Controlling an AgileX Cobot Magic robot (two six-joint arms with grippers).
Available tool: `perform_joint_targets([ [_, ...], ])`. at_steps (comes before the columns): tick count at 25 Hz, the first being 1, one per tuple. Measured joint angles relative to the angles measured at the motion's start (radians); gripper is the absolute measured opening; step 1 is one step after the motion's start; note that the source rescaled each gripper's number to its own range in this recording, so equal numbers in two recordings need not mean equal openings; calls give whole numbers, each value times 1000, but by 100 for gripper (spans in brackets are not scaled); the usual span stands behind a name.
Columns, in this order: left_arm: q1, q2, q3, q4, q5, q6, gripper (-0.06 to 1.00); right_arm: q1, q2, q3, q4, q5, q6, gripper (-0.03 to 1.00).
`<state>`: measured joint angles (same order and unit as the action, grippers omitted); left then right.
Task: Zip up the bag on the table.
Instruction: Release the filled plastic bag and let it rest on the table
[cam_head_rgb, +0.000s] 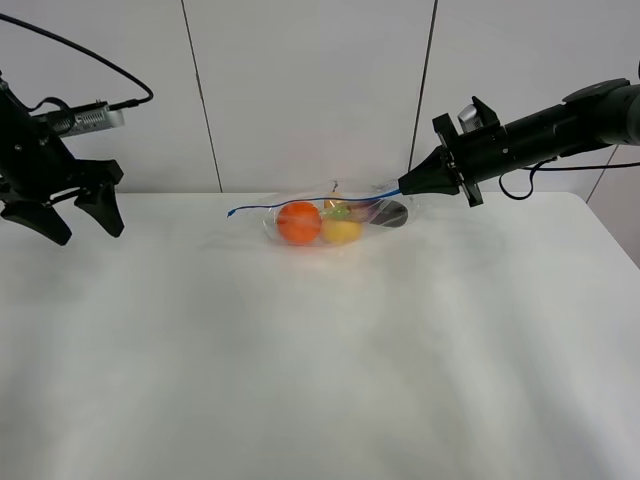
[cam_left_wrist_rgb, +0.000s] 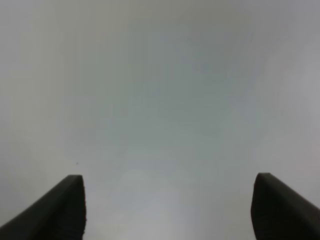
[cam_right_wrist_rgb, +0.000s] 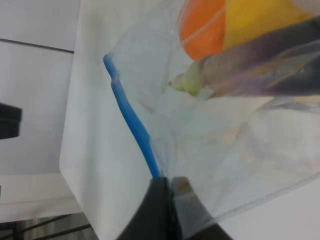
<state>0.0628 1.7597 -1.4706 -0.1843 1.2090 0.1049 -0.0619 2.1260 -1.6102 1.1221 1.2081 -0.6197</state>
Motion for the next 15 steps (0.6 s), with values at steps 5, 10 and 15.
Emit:
perform_joint_targets([
  [5,-1,-106,0,83,5,-30,86,0,0,0,0,0,0,0],
  [10,-1,-267,34,152,5,-45,84,0,0,0,0,0,0,0],
  [15,-1,-495,196,152,6,-46,83,0,0,0,0,0,0,0],
])
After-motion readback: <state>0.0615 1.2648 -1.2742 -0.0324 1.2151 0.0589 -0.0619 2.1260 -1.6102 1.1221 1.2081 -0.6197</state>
